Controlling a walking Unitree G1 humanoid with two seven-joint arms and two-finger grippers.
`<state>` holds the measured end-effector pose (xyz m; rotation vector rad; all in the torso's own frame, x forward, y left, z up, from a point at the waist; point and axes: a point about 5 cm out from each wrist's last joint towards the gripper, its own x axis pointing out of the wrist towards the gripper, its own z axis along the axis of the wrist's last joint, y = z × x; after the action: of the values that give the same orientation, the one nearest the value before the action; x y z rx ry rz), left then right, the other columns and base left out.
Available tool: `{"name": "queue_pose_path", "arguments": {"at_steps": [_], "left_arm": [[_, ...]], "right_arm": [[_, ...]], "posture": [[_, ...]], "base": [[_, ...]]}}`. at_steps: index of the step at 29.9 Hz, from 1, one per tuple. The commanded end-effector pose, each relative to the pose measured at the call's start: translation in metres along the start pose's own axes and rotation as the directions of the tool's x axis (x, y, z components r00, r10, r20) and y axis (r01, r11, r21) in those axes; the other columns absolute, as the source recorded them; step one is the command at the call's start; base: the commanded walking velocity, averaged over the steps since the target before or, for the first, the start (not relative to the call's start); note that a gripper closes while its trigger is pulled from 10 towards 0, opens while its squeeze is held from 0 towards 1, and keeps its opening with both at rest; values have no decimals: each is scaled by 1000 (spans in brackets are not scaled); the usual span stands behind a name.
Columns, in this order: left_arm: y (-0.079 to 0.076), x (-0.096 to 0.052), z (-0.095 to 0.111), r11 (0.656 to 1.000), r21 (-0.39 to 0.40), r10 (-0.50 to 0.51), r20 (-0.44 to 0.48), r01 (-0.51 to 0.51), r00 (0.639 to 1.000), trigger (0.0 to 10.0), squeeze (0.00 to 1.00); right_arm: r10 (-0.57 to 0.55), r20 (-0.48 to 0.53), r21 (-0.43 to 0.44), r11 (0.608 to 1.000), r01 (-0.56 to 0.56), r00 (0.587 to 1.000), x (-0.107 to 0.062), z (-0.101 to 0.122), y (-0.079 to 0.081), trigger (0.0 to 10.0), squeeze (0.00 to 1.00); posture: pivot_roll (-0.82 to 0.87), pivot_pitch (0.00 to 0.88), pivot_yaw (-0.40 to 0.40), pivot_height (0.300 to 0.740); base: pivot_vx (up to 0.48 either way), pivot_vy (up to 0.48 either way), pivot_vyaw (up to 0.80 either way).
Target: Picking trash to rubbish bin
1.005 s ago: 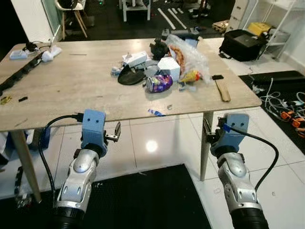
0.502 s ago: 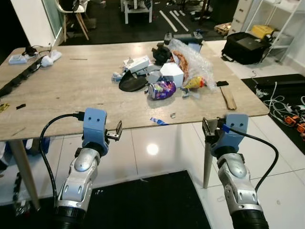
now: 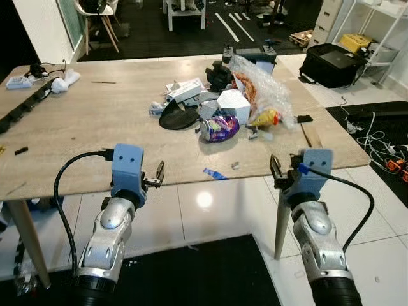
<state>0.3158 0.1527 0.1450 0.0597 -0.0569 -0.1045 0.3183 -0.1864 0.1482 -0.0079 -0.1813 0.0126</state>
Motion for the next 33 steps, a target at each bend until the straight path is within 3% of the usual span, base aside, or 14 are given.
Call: {"name": "queue_pose_path", "arguments": {"at_steps": [1, 24, 33], "left_arm": [[2, -1, -3, 1000, 0, 6, -17, -6, 1000, 10000, 0], [1, 0, -3, 1000, -4, 6, -18, -6, 1000, 10000, 0], [1, -1, -3, 1000, -2, 3, -20, -3, 1000, 10000, 0]], "right_arm": [[17, -7, -10, 1000, -17, 1000, -1, -1, 3, 10000, 0], [47, -11, -26, 999, -48, 999, -2, -1, 7, 10000, 0], [36, 6, 27, 999, -36, 999, -4, 0, 7, 10000, 0]], "posture": [[-59, 116, 2, 740], [-61, 120, 8, 740], [-61, 125, 8, 740]], "base": [[296, 0, 0], [298, 0, 27], [300, 0, 140]]}}
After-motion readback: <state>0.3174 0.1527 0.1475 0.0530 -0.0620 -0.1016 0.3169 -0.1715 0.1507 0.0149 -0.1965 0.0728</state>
